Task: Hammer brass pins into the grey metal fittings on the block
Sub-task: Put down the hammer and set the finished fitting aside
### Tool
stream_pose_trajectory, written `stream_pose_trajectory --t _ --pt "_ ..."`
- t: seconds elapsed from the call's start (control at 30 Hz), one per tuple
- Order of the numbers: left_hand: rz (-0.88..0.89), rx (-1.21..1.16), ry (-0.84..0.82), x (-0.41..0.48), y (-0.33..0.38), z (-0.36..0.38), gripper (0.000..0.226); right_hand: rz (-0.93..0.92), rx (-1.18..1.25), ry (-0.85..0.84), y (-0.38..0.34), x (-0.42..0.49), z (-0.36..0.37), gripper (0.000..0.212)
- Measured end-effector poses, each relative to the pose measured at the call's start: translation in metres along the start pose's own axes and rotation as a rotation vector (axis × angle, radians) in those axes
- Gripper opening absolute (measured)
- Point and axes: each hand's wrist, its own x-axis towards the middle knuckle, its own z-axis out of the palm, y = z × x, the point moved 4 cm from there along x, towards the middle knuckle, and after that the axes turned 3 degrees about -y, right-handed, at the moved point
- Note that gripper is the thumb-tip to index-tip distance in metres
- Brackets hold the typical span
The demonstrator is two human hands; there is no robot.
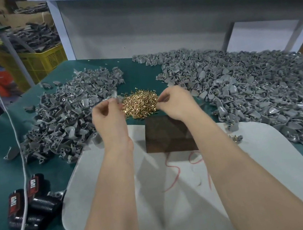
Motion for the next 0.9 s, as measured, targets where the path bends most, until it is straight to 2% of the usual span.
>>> stream_pose_trajectory --t 0.1,0.3,0.5,0.63,0.9 --pt "-0.032 -0.063 0.063 0.000 -0.002 -0.004 0.009 0.035 -0.125 -0.112 -0.012 0.013 0.025 0.026" --pt "-0.038 -0.054 0.057 -0.001 -0.005 -0.002 0.004 0.148 -0.254 -0.254 -0.019 0.042 0.051 0.041" --pt "-0.040 -0.036 0.047 -0.003 -0.007 0.002 0.007 0.087 -0.310 -0.255 -0.029 0.048 0.061 0.031" --pt "-0.038 -0.036 0.040 -0.004 -0.007 0.003 0.013 0.104 -0.341 -0.261 -0.029 0.048 0.060 0.035" --pt "-0.034 -0.036 0.029 -0.005 -0.005 0.005 0.007 0.130 -0.350 -0.254 -0.029 0.047 0.060 0.038"
